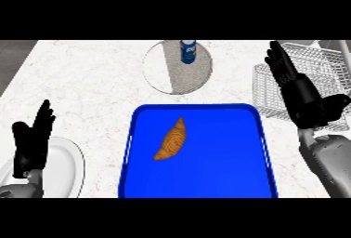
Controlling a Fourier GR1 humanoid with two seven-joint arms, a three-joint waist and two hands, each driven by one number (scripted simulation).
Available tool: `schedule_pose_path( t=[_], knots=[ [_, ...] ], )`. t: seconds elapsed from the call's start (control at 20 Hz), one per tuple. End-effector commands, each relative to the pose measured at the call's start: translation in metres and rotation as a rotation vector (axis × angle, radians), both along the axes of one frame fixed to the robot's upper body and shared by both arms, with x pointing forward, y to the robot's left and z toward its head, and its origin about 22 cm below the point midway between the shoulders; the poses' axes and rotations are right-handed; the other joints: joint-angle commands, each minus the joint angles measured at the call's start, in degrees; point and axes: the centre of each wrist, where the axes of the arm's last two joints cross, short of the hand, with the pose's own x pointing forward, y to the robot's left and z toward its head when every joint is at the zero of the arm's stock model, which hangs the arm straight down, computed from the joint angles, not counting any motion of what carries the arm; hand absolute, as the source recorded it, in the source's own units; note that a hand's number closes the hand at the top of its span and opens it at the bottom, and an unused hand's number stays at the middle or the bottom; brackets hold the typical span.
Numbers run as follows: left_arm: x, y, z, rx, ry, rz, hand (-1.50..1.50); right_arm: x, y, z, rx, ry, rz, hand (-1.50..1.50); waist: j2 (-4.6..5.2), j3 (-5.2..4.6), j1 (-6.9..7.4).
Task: Pick the croissant from the tray and place it in the tiered basket
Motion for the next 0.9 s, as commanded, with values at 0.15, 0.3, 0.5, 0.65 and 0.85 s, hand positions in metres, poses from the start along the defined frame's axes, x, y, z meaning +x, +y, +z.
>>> schedule_pose_path(
  t=[0.15, 0.3, 0.5, 0.65, 0.85],
  knots=[
    [0.014, -0.061, 0.026, -0.01, -0.211, -0.162, 0.0, -0.02, 0.051, 0.017, 0.152, -0.133, -0.084, 1.5, -0.14, 0.08, -1.77],
    [0.019, -0.058, 0.021, -0.05, -0.195, -0.176, 0.0, -0.013, 0.045, 0.072, 0.574, -0.407, -0.283, 1.5, -3.93, 2.94, -6.7],
    [0.025, -0.114, 0.038, -0.09, -0.29, -0.318, 0.0, -0.046, 0.106, -0.025, 0.522, 0.099, -0.117, -1.5, 0.38, 0.29, -1.84],
    [0.016, -0.114, 0.024, -0.076, -0.274, -0.314, 0.0, -0.087, 0.106, -0.035, 0.466, 0.03, -0.01, -1.5, 0.24, 0.12, -1.89],
    [0.007, -0.11, 0.047, -0.081, -0.289, -0.318, 0.0, -0.125, 0.103, -0.006, 0.276, -0.013, 0.027, -1.5, -0.08, 0.04, -1.74]
  ],
)
